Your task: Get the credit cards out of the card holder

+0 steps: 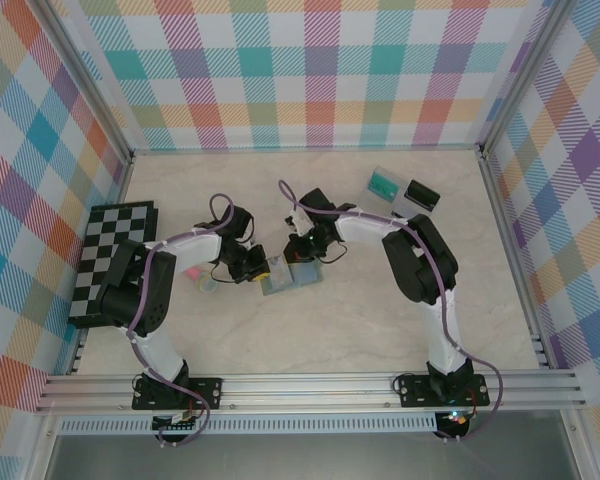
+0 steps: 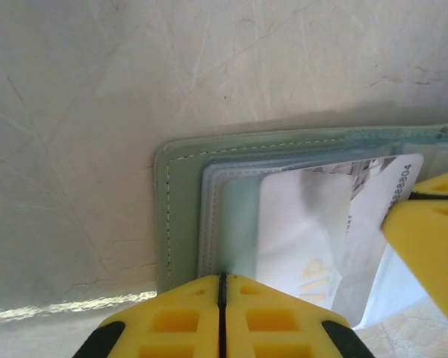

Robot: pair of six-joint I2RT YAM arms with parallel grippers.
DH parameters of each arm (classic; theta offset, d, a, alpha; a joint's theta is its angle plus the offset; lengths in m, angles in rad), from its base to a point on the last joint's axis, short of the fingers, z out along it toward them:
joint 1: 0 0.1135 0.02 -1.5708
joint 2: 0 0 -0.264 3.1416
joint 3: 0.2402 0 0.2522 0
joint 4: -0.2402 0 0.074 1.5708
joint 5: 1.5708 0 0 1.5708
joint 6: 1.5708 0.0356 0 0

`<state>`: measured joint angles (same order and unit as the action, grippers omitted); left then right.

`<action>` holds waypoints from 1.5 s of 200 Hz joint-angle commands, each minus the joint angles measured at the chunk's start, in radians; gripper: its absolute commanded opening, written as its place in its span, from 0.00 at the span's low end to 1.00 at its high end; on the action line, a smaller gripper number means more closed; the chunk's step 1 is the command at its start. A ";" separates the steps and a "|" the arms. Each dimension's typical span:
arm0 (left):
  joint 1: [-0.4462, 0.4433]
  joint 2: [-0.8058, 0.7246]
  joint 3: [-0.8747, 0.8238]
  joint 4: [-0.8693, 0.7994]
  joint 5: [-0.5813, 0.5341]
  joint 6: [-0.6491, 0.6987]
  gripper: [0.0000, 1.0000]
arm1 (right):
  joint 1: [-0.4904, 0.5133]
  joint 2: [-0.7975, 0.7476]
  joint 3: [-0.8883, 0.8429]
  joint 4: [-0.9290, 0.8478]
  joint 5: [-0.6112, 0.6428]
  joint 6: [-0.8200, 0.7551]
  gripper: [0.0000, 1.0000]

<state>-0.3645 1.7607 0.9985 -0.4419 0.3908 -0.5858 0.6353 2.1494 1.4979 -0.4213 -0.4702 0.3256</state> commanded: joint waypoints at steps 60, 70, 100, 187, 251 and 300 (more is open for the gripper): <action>-0.005 0.019 -0.004 -0.097 -0.054 0.016 0.10 | -0.021 -0.144 -0.044 -0.028 0.070 0.013 0.00; -0.005 -0.002 0.009 -0.097 -0.037 0.007 0.13 | -0.024 -0.178 -0.056 -0.025 0.068 0.015 0.00; -0.005 -0.087 0.057 -0.106 -0.009 -0.026 0.27 | -0.044 -0.282 -0.104 -0.006 0.045 0.031 0.00; 0.041 -0.376 -0.012 0.222 0.228 -0.276 0.84 | -0.157 -0.475 -0.199 0.166 -0.300 0.229 0.00; 0.042 -0.368 -0.007 0.498 0.441 -0.406 0.83 | -0.214 -0.508 -0.233 0.416 -0.488 0.505 0.00; 0.041 -0.356 -0.048 0.719 0.464 -0.511 0.52 | -0.224 -0.504 -0.248 0.518 -0.545 0.610 0.00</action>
<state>-0.3302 1.3998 0.9787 0.1104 0.8082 -1.0348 0.4137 1.6764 1.2636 0.0040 -0.9451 0.8585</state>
